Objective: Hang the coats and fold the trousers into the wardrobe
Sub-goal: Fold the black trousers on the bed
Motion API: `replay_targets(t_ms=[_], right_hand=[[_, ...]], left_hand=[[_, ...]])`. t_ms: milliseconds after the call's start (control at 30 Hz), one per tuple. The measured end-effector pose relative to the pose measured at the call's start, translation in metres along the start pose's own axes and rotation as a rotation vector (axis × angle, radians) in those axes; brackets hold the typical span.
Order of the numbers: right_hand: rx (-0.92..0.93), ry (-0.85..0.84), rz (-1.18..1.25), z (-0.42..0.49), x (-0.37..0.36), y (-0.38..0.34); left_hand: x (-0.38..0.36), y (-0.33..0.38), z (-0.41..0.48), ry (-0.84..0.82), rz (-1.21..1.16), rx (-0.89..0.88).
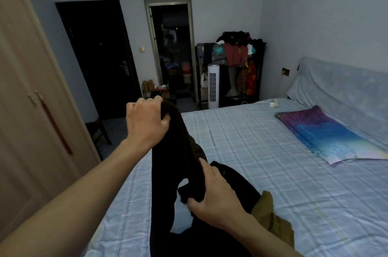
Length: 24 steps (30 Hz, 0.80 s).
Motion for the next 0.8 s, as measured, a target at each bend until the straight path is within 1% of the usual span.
replay_targets(t_ms=[167,200,267,367,500,600,700,800], right_hand=[[0.096,0.022,-0.291,-0.004,-0.013,-0.003],[0.110,0.053,-0.293,-0.004,-0.016,-0.001],[0.120,0.131,-0.207,-0.001,-0.018,0.007],[0.109,0.221,-0.099,0.010,-0.010,0.022],[0.090,0.350,-0.102,0.028,0.017,0.037],[0.115,0.454,-0.110,0.041,0.047,0.034],[0.168,0.548,-0.121,0.053,0.076,0.021],[0.220,0.621,-0.084,0.061,0.097,0.007]], left_hand=[[0.004,-0.016,0.003,0.037,0.038,0.044],[0.005,-0.020,0.003,0.044,0.032,0.047],[0.006,-0.025,-0.001,0.062,0.014,0.037],[0.008,-0.033,-0.013,0.097,-0.006,-0.024],[0.009,-0.046,-0.035,0.135,-0.068,-0.185],[0.006,-0.058,-0.049,0.144,-0.077,-0.252],[0.006,-0.067,-0.057,0.151,-0.099,-0.272],[0.013,-0.080,-0.056,0.159,-0.177,-0.237]])
Point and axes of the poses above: each hand's wrist, its own z-axis towards the middle knuckle, its own x-axis out of the back of the hand, y = z × x, the point moved 8 cm from there along z, towards the middle knuckle, and after that the axes turned 1 degree about z, right-handed, at the moved point
